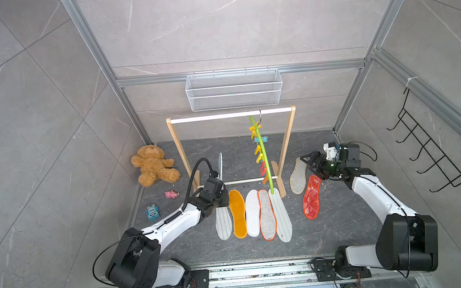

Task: Take the shoe insoles off the hanger
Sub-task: Place the insole at the center of the board.

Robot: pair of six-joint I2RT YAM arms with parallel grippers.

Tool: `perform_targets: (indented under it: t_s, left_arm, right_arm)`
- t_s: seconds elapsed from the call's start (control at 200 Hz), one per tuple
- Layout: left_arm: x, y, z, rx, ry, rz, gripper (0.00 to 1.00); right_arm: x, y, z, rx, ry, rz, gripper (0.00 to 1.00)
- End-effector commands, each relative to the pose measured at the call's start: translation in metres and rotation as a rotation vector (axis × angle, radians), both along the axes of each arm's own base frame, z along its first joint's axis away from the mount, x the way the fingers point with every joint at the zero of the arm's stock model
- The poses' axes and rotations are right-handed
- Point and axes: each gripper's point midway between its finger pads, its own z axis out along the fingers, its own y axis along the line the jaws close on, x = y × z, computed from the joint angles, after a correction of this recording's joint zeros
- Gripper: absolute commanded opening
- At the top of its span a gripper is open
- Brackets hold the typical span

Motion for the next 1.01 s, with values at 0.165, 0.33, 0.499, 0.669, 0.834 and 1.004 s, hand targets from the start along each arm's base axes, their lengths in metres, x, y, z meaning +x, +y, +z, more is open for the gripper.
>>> perform_targets:
  t_s: [0.165, 0.33, 0.499, 0.669, 0.834, 1.004]
  left_arm:
    - [-0.022, 0.014, 0.0, -0.016, 0.046, 0.053, 0.0]
    - [-0.036, 0.026, -0.007, 0.001, 0.101, 0.097, 0.0]
    - [-0.053, 0.035, -0.015, 0.008, 0.172, 0.128, 0.0]
    - [-0.078, 0.046, -0.027, 0.061, 0.315, 0.16, 0.0]
    - [-0.103, 0.06, -0.031, 0.114, 0.423, 0.191, 0.0]
    - [-0.123, 0.065, -0.037, 0.118, 0.511, 0.216, 0.0]
  right_arm:
    - [-0.023, -0.008, -0.001, -0.044, -0.012, -0.003, 0.85]
    - [-0.036, -0.011, 0.003, -0.065, -0.017, -0.008, 0.86]
    - [-0.044, -0.012, 0.008, -0.072, -0.024, -0.004, 0.86]
    - [-0.046, -0.01, 0.009, -0.063, -0.021, 0.002, 0.86]
    - [-0.046, -0.008, 0.008, -0.045, -0.023, 0.007, 0.86]
    - [-0.045, -0.007, 0.009, -0.029, -0.031, 0.006, 0.86]
